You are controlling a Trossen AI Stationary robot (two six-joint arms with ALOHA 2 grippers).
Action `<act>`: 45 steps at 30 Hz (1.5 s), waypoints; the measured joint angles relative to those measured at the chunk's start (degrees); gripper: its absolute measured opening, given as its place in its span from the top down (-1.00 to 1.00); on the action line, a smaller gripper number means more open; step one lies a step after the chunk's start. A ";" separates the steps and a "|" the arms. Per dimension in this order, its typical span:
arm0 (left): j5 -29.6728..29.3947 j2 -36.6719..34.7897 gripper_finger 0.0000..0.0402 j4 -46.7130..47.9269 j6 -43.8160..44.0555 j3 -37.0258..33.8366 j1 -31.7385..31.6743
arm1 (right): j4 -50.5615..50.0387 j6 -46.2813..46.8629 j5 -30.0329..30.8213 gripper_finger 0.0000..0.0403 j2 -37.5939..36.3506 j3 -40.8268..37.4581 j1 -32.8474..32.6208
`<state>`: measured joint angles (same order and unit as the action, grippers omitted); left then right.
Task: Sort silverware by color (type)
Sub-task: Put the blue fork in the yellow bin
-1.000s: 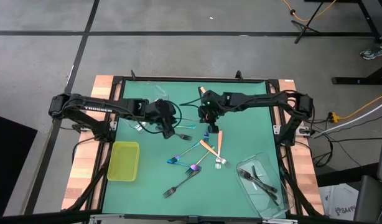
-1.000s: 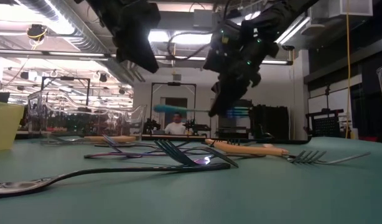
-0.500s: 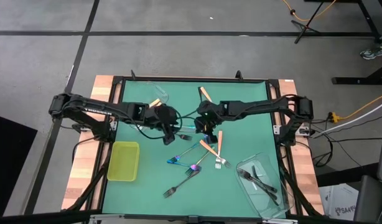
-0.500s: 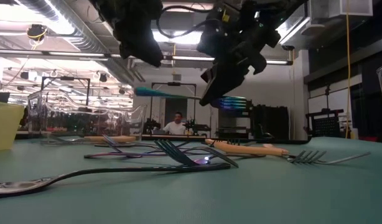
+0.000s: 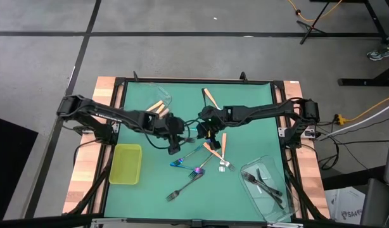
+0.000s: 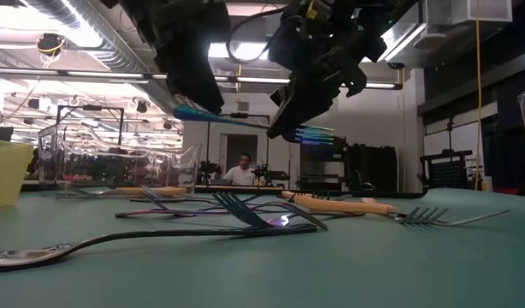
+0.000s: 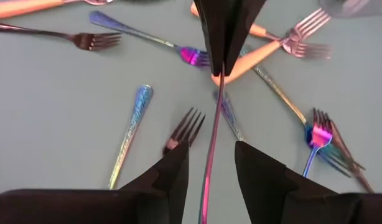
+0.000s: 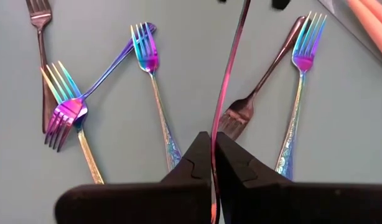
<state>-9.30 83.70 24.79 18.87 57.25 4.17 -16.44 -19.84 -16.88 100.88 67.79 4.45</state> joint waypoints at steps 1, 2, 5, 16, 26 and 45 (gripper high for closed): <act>0.03 0.31 0.38 0.09 0.01 0.00 0.04 | 0.06 0.00 0.00 1.00 0.00 0.00 0.00; 0.04 0.60 0.38 0.20 0.00 0.00 0.04 | 0.08 0.00 0.14 1.00 0.00 0.00 0.02; 0.00 1.22 0.38 0.25 0.00 0.00 0.02 | 0.08 0.00 0.24 1.00 0.00 0.00 0.02; -0.30 1.22 0.38 4.96 0.04 0.00 0.00 | 0.10 0.03 0.33 1.00 0.00 0.00 0.02; -0.17 1.22 0.46 5.63 0.02 0.00 0.00 | 0.10 0.03 0.33 1.00 0.00 0.00 0.02; 0.04 1.20 0.98 5.54 -1.20 0.00 0.02 | 0.08 -0.05 0.35 0.99 0.00 0.00 0.07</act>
<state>-9.26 84.90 30.33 17.68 57.25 4.19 -16.36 -19.88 -16.53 100.88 67.79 4.51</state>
